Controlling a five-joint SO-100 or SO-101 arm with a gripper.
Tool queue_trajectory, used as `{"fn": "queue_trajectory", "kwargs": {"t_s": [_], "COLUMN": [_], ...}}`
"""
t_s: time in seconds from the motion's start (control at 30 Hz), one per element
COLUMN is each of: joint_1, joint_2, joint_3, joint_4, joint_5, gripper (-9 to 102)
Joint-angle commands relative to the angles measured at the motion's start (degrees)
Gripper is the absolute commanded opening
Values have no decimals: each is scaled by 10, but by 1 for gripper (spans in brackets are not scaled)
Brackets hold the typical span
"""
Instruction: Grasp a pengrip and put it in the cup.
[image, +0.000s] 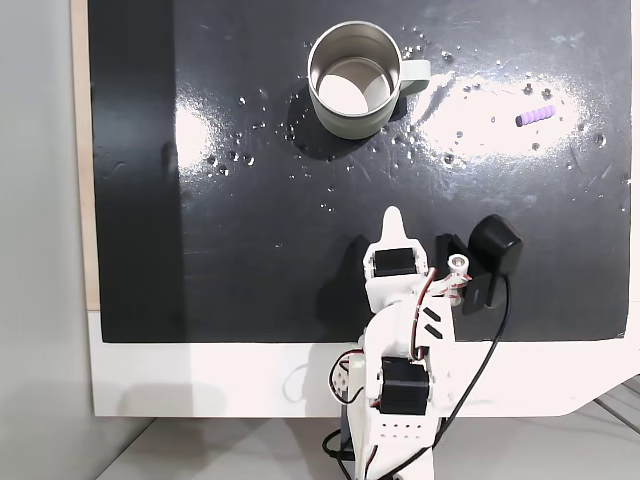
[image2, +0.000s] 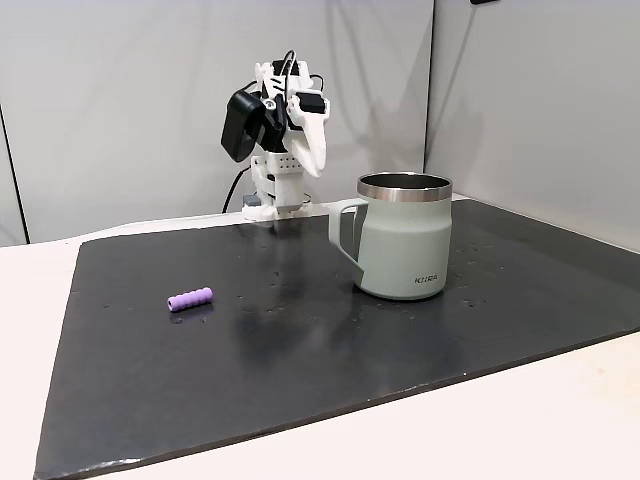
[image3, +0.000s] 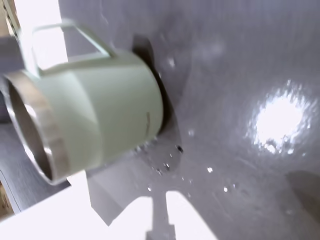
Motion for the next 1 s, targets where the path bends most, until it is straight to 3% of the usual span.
{"fn": "queue_trajectory", "kwargs": {"t_s": [0.0, 0.23, 0.97], "joint_1": [29, 58, 203], "joint_2": [4, -63, -496], "joint_3": [-73, -188, -582], "joint_4": [18, 43, 104], "joint_5": [-25, -30, -23], "gripper": [0, 0, 0]}}
